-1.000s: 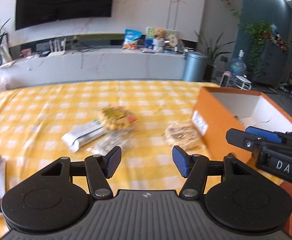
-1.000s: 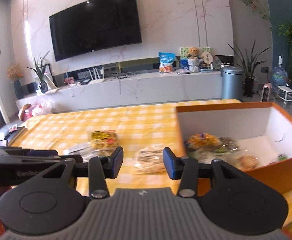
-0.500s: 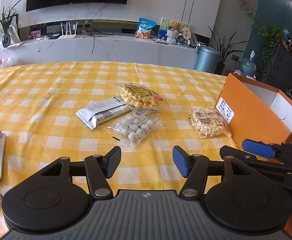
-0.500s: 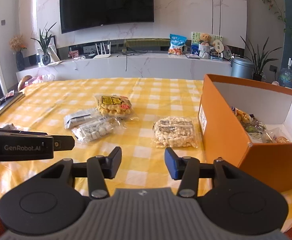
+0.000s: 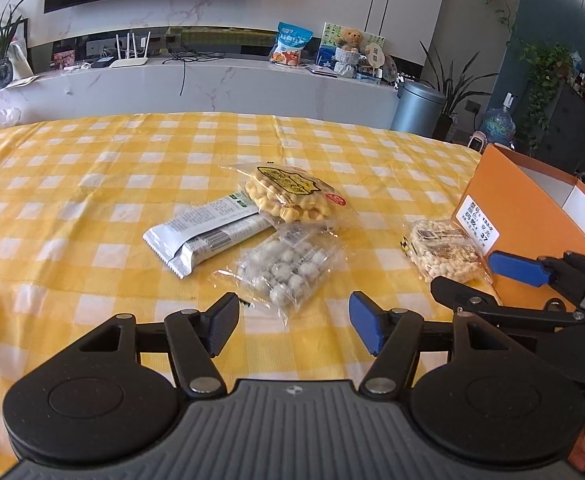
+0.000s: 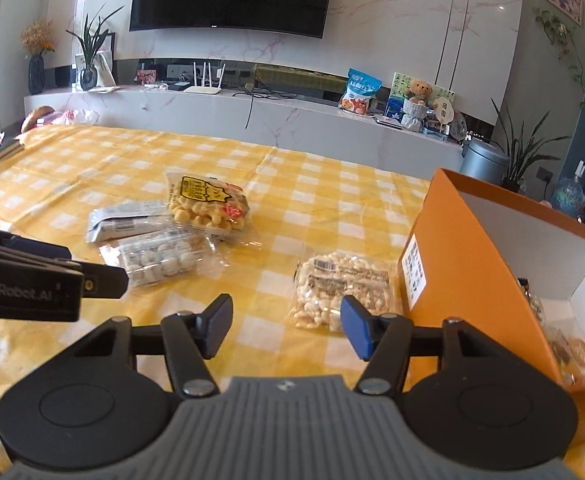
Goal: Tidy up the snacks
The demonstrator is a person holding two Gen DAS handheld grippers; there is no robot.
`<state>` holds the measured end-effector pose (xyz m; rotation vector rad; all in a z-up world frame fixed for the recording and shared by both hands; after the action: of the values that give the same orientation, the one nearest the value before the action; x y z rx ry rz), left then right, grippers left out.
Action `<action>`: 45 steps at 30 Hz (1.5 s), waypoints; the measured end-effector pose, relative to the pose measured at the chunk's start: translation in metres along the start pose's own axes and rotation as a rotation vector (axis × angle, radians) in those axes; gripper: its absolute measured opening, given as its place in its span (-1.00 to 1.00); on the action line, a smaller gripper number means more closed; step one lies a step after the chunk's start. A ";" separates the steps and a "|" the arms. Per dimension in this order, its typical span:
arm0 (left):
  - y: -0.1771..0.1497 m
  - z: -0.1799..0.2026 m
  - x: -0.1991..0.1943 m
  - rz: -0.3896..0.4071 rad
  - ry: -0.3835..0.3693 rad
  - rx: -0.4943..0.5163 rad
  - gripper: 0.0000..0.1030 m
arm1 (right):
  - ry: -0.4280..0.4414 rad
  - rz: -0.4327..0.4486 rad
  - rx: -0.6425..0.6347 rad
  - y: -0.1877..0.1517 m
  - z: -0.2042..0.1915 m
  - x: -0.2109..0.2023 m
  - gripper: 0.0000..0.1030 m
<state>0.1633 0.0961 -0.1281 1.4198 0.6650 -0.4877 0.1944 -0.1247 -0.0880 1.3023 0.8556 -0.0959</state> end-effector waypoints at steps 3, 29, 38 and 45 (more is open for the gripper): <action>0.008 0.003 0.009 0.003 0.005 0.032 0.42 | -0.035 -0.018 -0.060 0.005 0.001 0.015 0.05; 0.044 0.023 0.057 0.063 0.109 0.177 -0.91 | -0.050 -0.112 0.007 -0.014 0.001 0.052 -0.97; 0.037 0.015 0.018 0.108 0.136 0.145 -0.96 | -0.021 -0.095 0.020 -0.017 0.006 0.037 -1.00; 0.011 0.023 0.007 0.065 0.147 0.147 -0.97 | -0.033 -0.106 0.088 -0.021 0.010 0.027 -0.96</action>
<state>0.1788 0.0749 -0.1239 1.6224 0.7092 -0.3902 0.2069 -0.1291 -0.1208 1.3336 0.9002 -0.2411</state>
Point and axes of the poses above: each gripper's, at about its wrist camera, not at the fingertips, and x roughly the way its jaws point, z to its right, y to its top, the point moved 4 cm from there along x, roughly the way its jaws point, and after that the axes turned 11 degrees about y, right-handed, at the moved point
